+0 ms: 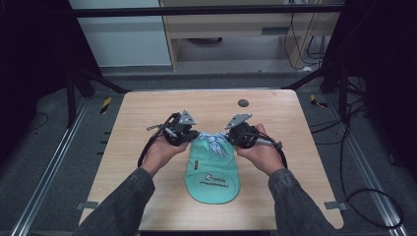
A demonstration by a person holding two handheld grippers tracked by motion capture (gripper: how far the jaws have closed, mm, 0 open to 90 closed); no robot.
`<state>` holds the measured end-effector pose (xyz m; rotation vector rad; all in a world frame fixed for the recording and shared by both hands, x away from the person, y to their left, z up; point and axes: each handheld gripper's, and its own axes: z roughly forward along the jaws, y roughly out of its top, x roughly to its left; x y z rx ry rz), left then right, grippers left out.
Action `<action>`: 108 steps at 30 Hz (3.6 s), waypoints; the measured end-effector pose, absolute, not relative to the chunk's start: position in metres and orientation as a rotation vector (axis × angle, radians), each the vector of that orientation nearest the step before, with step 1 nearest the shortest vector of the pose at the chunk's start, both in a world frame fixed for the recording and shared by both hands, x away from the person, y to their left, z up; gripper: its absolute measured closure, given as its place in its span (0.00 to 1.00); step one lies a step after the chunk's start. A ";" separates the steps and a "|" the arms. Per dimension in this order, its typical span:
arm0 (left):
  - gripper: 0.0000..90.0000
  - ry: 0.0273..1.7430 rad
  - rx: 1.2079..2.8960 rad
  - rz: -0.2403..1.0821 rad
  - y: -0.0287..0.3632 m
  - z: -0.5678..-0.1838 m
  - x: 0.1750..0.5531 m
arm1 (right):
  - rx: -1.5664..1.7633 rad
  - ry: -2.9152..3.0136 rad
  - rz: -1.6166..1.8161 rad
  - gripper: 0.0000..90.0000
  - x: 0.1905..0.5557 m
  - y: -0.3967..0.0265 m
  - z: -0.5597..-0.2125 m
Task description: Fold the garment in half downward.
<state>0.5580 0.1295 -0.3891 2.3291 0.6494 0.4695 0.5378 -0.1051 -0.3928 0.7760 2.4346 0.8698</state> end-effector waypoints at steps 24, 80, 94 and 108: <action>0.98 0.628 2.320 0.508 0.126 -0.374 0.560 | 0.766 2.415 0.873 0.95 0.542 -0.109 -0.380; 0.97 0.603 2.314 0.569 0.123 -0.357 0.573 | 0.732 2.374 0.854 0.95 0.551 -0.107 -0.366; 0.97 0.598 2.308 0.593 0.119 -0.368 0.587 | 0.731 2.372 0.840 0.95 0.568 -0.108 -0.376; 0.97 0.567 2.320 0.612 0.115 -0.374 0.576 | 0.701 2.365 0.841 0.94 0.551 -0.107 -0.382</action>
